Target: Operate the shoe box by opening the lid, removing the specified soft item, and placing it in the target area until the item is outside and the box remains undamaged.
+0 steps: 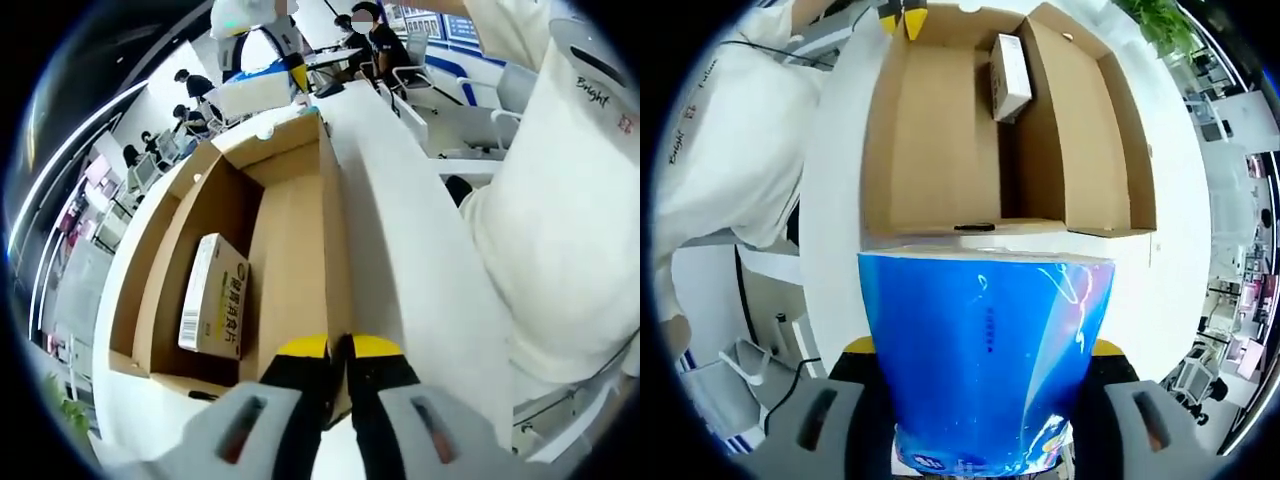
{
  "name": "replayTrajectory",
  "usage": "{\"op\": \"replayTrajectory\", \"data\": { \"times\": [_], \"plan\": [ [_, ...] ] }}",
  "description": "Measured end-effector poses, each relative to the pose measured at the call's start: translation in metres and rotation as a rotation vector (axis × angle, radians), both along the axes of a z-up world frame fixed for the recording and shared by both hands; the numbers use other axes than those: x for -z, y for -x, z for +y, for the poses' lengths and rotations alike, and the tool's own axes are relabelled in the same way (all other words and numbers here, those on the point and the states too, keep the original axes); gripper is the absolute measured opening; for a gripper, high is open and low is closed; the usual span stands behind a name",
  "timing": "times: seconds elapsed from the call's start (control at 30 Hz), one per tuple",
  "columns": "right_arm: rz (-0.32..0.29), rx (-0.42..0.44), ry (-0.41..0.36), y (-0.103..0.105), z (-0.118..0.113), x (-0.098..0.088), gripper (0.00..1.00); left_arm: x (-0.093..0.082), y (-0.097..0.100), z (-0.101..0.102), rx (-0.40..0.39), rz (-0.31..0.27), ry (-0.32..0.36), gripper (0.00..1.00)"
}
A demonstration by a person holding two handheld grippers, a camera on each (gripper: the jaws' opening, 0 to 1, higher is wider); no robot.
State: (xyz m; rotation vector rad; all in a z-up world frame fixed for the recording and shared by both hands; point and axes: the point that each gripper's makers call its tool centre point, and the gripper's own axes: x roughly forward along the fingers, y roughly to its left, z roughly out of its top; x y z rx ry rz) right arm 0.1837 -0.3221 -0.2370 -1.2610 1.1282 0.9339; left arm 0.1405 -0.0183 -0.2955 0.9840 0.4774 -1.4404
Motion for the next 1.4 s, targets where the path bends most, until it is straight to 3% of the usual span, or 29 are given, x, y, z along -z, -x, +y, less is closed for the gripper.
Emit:
{"op": "replayTrajectory", "data": {
  "times": [0.9,1.4],
  "plan": [
    [0.025,0.012,0.021,-0.001,-0.018,0.033,0.71,0.000,0.002,-0.001,0.002,-0.002,0.005,0.05],
    [0.032,-0.022,0.046,-0.001,-0.021,0.038,0.73,0.000,0.003,-0.001,0.003,-0.003,0.006,0.05]
  ]
}}
